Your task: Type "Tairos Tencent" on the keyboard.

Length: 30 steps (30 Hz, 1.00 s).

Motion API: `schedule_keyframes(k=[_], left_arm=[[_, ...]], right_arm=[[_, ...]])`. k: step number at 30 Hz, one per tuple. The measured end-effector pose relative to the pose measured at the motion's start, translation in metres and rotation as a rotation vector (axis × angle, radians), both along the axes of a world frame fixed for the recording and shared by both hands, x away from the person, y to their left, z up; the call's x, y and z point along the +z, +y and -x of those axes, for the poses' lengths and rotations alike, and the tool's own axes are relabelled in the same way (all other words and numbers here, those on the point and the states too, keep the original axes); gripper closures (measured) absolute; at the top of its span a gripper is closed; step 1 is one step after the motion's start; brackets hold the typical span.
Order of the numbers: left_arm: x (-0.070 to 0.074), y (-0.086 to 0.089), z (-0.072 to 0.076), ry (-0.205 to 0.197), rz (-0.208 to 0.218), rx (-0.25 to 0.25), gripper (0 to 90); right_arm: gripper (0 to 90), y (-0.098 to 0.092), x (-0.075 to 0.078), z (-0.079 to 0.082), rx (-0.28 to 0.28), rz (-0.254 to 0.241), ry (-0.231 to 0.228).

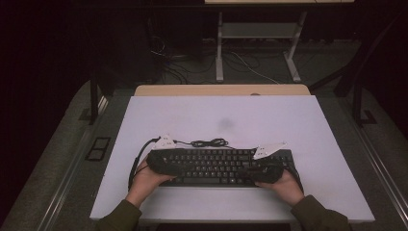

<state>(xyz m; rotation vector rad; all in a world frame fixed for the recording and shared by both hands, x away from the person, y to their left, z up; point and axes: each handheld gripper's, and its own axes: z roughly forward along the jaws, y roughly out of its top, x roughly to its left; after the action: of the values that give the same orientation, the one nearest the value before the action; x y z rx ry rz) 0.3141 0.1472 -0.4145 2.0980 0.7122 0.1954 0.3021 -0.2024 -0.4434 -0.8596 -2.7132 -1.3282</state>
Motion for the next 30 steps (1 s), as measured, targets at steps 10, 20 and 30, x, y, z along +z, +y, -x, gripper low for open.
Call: schedule_keyframes(k=[10, 20, 30], left_arm=[[-0.005, 0.004, 0.006, -0.004, 0.006, 0.004, 18.7], [-0.005, 0.006, 0.006, -0.006, 0.008, 0.003, 19.7], [-0.004, 0.006, 0.007, -0.009, 0.017, 0.003, 22.1]], right_arm=[[89.4, 0.0, 0.0, 0.0, -0.001, -0.001, 0.002], [88.1, -0.004, 0.007, 0.001, -0.013, -0.052, -0.016], [65.2, -0.013, 0.011, 0.0, -0.055, -0.095, -0.037]])
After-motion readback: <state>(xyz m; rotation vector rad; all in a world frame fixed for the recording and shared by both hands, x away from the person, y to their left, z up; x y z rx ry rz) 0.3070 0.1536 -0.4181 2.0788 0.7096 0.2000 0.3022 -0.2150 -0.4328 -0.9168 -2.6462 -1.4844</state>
